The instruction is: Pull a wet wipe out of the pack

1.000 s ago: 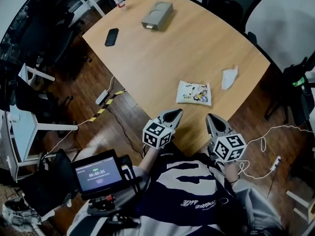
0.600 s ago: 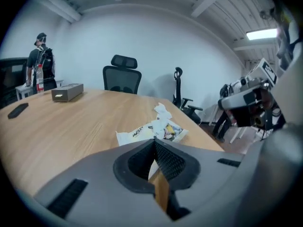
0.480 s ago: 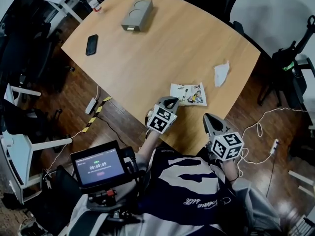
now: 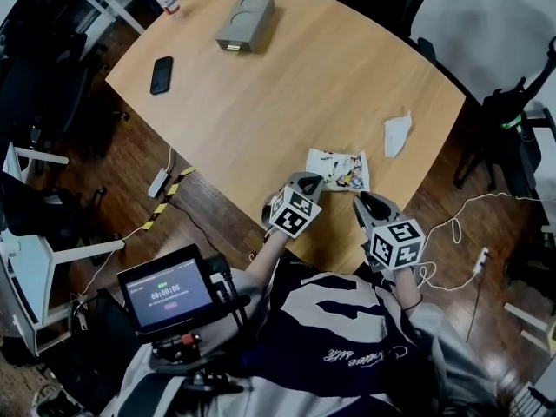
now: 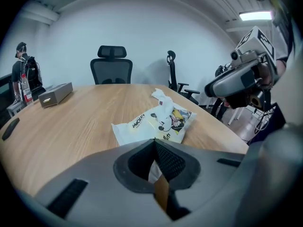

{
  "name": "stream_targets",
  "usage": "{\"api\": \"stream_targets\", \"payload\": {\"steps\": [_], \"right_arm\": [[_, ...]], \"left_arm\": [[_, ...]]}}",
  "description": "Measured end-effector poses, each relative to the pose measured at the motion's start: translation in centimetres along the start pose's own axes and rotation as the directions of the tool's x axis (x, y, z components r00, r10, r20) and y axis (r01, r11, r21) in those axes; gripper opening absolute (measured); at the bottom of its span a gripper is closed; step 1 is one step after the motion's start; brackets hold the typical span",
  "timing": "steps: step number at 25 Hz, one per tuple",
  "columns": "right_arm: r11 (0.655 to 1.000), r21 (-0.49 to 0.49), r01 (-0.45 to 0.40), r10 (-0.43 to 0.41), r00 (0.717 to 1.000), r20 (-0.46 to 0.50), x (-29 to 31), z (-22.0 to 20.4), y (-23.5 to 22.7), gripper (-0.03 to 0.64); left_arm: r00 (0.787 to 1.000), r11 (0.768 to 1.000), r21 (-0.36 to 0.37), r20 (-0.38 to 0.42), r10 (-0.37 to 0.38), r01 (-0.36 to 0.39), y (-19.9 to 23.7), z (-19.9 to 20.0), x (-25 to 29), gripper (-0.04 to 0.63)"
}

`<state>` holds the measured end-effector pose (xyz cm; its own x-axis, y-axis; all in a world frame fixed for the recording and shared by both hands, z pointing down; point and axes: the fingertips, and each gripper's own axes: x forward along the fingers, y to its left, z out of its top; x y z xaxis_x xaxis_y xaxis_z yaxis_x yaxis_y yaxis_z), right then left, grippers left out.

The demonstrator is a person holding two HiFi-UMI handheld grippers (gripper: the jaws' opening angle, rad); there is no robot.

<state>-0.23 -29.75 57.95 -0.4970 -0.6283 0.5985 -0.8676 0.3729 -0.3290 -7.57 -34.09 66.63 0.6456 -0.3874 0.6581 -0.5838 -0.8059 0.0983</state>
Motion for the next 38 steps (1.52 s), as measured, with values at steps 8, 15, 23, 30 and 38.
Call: {"api": "stream_targets", "payload": {"steps": [8,15,23,30,38], "right_arm": [[0.999,0.000,0.033,-0.033,0.995,-0.092,5.8,0.5,-2.6,0.142],[0.995,0.011,0.100,-0.098,0.986,-0.135,8.7,0.7,-3.4,0.164],[0.973,-0.191,0.127,-0.155,0.978,-0.138,9.5,1.0,-2.1,0.161],[0.951,-0.293,0.103,-0.156,0.974,-0.165,10.4,0.3,-0.9,0.056],[0.981,-0.170,0.096,-0.115,0.987,-0.110,8.7,1.4,-0.7,0.014]], "left_arm": [[1.000,1.000,0.016,0.001,0.017,-0.017,-0.2,0.0,0.6,0.003],[1.000,0.999,0.027,0.006,0.028,-0.028,-0.2,-0.1,0.5,0.003],[0.999,0.999,0.031,0.007,0.036,-0.036,-0.1,0.0,0.3,0.003],[0.999,0.999,0.032,0.006,0.037,-0.037,-0.1,0.1,0.6,0.003],[0.999,0.998,0.037,0.006,0.048,-0.048,0.1,-0.1,0.6,0.003]]}}
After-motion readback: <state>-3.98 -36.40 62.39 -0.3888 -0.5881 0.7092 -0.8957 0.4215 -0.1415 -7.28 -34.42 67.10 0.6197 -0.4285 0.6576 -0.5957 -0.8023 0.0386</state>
